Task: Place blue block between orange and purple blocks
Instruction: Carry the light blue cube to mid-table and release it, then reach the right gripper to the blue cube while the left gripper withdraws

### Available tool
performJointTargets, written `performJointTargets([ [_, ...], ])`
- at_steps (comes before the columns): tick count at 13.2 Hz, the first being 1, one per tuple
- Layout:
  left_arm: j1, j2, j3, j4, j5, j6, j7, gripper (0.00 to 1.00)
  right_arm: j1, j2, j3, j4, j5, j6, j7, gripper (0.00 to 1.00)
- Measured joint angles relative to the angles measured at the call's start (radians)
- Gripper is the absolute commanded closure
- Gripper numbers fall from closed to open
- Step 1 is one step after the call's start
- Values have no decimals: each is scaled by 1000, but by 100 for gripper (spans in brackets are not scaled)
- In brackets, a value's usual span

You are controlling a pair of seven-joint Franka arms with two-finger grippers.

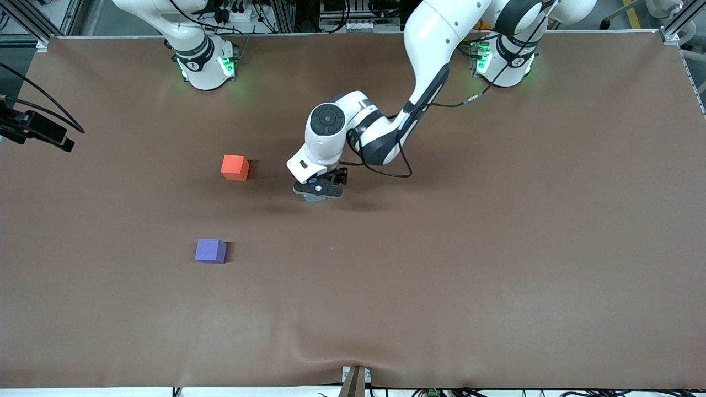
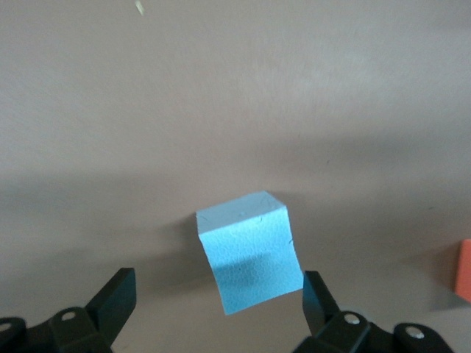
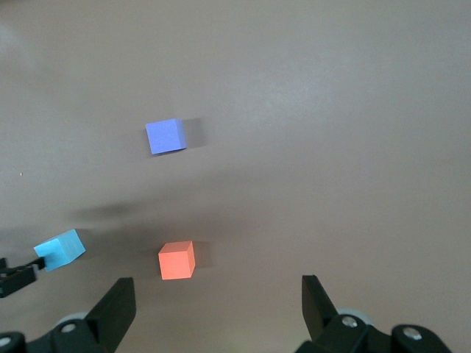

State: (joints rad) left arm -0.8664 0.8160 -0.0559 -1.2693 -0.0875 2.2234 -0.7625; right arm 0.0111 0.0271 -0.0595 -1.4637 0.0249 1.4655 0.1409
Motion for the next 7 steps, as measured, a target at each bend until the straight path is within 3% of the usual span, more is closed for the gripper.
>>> performJointTargets([
  [3,35,-153,51,14,8,-156,19,0,24,24,11,-2,4,-30,-8,0],
  [7,214,-385,62,10,16,-413,179,0,192,133,19,-7,37,-33,-1,0],
])
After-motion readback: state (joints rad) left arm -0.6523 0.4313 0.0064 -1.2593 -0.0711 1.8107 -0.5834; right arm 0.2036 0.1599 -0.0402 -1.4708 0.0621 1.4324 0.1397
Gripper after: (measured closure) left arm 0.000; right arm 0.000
